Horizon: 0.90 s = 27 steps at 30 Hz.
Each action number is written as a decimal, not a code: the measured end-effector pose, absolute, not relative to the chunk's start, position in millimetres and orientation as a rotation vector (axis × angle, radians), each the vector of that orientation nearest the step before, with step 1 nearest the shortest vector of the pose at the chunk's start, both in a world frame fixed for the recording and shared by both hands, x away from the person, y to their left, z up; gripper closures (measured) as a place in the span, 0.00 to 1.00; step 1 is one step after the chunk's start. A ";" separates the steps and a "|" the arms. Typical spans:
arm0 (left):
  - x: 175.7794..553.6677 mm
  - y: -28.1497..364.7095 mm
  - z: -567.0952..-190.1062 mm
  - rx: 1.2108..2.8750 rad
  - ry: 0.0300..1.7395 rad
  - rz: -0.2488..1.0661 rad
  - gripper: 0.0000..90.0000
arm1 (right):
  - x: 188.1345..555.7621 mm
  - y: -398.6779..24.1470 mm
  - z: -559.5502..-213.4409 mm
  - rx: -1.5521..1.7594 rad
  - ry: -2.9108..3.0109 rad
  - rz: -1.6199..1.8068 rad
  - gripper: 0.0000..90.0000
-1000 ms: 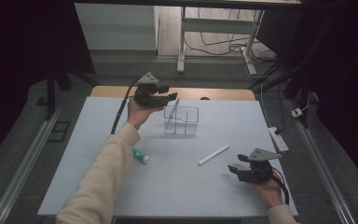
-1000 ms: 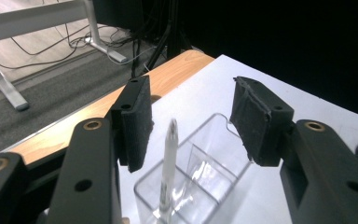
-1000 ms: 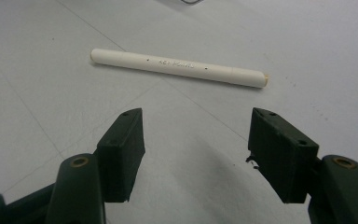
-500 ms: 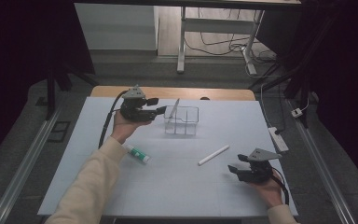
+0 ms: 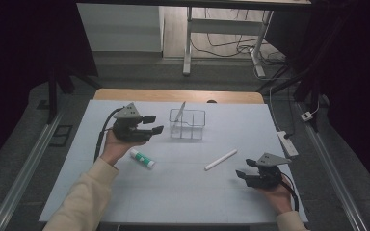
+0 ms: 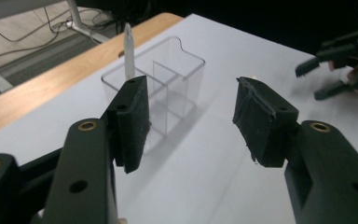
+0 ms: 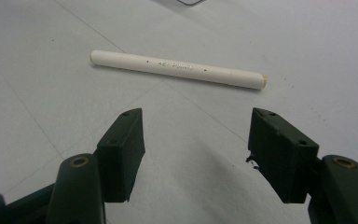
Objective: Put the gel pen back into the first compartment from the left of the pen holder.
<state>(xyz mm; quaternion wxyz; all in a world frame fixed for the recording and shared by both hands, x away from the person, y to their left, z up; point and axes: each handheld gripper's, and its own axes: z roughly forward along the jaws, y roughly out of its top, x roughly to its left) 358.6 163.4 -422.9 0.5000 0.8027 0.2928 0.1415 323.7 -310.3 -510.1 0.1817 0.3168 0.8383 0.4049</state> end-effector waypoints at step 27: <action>278.5 213.9 -480.1 2.019 0.829 0.374 0.47 | 324.1 -310.3 -509.9 0.889 2.363 1.158 0.39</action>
